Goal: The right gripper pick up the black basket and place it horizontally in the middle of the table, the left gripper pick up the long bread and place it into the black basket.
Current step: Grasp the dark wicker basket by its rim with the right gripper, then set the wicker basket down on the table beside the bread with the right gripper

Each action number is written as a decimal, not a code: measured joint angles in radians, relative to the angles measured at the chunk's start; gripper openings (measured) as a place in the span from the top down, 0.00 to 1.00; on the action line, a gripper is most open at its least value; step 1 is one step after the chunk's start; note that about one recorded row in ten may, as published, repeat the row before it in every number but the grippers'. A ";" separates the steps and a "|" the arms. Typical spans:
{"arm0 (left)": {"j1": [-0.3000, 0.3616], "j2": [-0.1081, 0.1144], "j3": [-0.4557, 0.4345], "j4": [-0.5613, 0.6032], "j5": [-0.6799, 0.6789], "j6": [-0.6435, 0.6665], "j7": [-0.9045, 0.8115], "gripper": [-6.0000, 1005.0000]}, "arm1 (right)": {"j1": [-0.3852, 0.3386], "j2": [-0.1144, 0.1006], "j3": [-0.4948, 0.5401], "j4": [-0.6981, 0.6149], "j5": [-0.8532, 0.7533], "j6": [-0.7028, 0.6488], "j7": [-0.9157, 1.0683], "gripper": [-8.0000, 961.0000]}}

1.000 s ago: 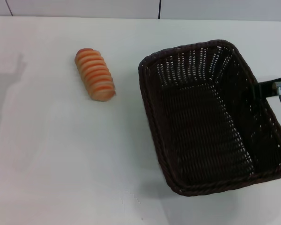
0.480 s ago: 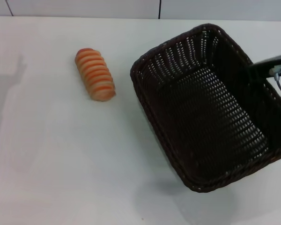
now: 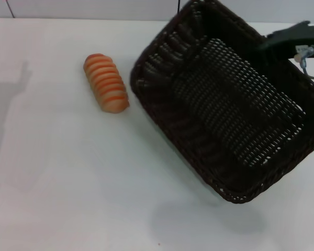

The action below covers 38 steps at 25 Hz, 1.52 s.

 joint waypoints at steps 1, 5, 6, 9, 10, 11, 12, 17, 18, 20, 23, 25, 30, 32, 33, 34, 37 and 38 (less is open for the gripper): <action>0.000 0.000 0.000 0.000 0.000 0.000 0.000 0.14 | 0.000 0.000 0.000 0.000 0.000 0.000 0.000 0.80; -0.002 0.000 -0.006 0.000 0.000 -0.003 0.000 0.14 | 0.030 -0.001 0.001 0.008 0.053 0.021 -0.067 0.80; -0.002 0.000 -0.006 0.000 0.000 -0.003 0.000 0.14 | 0.030 -0.001 0.001 0.008 0.053 0.021 -0.067 0.80; -0.007 0.000 -0.007 0.000 0.000 -0.005 0.001 0.14 | 0.048 -0.003 0.003 0.028 0.089 0.050 -0.091 0.80; -0.011 0.000 -0.008 0.000 0.000 -0.010 0.001 0.14 | 0.063 -0.003 0.008 0.047 0.107 0.090 -0.114 0.80; -0.011 0.000 -0.008 0.000 0.000 -0.010 0.001 0.14 | 0.063 -0.003 0.008 0.047 0.107 0.090 -0.114 0.80; -0.013 0.000 -0.008 0.000 0.000 -0.012 0.001 0.14 | 0.071 -0.003 0.011 0.058 0.118 0.112 -0.125 0.80; -0.022 0.000 -0.009 0.000 0.000 -0.021 0.001 0.14 | 0.112 -0.004 0.031 0.088 0.189 0.237 -0.165 0.80; -0.024 0.000 -0.009 0.000 0.000 -0.024 0.001 0.14 | 0.118 -0.004 0.036 0.088 0.199 0.261 -0.172 0.80; -0.027 0.000 -0.009 0.000 0.000 -0.036 0.001 0.14 | 0.140 -0.004 0.041 0.090 0.223 0.332 -0.203 0.80; -0.027 0.000 -0.009 -0.001 -0.003 -0.039 0.001 0.14 | 0.153 -0.004 0.042 0.085 0.226 0.371 -0.227 0.80; -0.028 0.000 -0.009 -0.002 -0.005 -0.040 0.002 0.14 | 0.174 -0.004 0.044 0.068 0.226 0.410 -0.265 0.80; -0.028 -0.005 -0.009 -0.013 -0.005 -0.042 0.002 0.14 | 0.219 -0.005 0.047 0.005 0.234 0.452 -0.321 0.80; -0.028 -0.007 -0.010 -0.014 -0.005 -0.042 0.010 0.14 | 0.241 -0.006 0.047 -0.022 0.236 0.470 -0.340 0.80; -0.029 -0.008 -0.010 -0.014 -0.005 -0.042 0.015 0.14 | 0.241 -0.006 0.047 -0.022 0.236 0.470 -0.340 0.80; -0.029 -0.008 -0.010 -0.014 -0.005 -0.042 0.015 0.14 | 0.251 -0.006 0.047 -0.034 0.238 0.478 -0.350 0.80; -0.029 -0.010 -0.016 -0.023 -0.005 -0.047 0.035 0.14 | 0.289 -0.009 0.047 -0.073 0.257 0.505 -0.380 0.80; -0.030 -0.011 -0.018 -0.025 -0.005 -0.049 0.038 0.14 | 0.289 -0.009 0.047 -0.073 0.257 0.505 -0.380 0.80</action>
